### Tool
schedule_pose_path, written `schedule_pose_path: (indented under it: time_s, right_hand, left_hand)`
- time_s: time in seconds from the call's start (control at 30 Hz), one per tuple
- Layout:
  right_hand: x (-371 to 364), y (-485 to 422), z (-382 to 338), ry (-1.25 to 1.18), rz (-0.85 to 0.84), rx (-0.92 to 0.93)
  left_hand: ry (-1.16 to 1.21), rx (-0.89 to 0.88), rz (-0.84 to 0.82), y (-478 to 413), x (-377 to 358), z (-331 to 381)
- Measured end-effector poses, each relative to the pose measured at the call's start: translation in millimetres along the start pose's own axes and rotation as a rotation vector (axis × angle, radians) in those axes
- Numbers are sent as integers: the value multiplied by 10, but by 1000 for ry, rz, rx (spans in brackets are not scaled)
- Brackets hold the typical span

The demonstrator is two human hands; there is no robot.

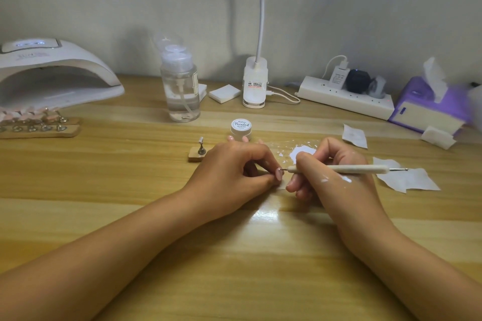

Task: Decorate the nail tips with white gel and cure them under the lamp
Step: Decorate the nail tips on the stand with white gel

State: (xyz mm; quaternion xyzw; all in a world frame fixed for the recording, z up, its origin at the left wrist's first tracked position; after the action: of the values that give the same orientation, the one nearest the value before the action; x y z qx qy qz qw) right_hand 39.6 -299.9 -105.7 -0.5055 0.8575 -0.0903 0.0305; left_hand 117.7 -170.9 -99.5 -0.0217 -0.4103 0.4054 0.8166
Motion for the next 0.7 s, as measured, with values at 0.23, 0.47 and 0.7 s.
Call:
schedule_pose_path:
  time_s: [0.23, 0.47, 0.7]
  right_hand:
    - [12, 2, -3, -2, 12, 4]
    - [7, -2, 1, 6, 1, 5]
    - [14, -5, 1, -11, 15, 12]
  left_hand:
    - [-1, -8, 7, -5, -3, -9]
    - [4, -7, 2, -6, -5, -3]
    - [19, -14, 1, 7, -3, 18]
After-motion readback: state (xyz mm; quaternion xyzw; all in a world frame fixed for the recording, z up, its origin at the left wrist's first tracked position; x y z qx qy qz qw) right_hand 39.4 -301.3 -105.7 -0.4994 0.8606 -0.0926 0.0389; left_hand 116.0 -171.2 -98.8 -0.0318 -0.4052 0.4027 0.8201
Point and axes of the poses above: each hand's wrist, its own y-axis away from the middle knuckle, its own x-axis out of the back of the hand, z = x × y, the point moved 6 cm from there along -y, towards the middle knuckle, and after that the axes turned 4 degrees about x, right-handed, at the moved point
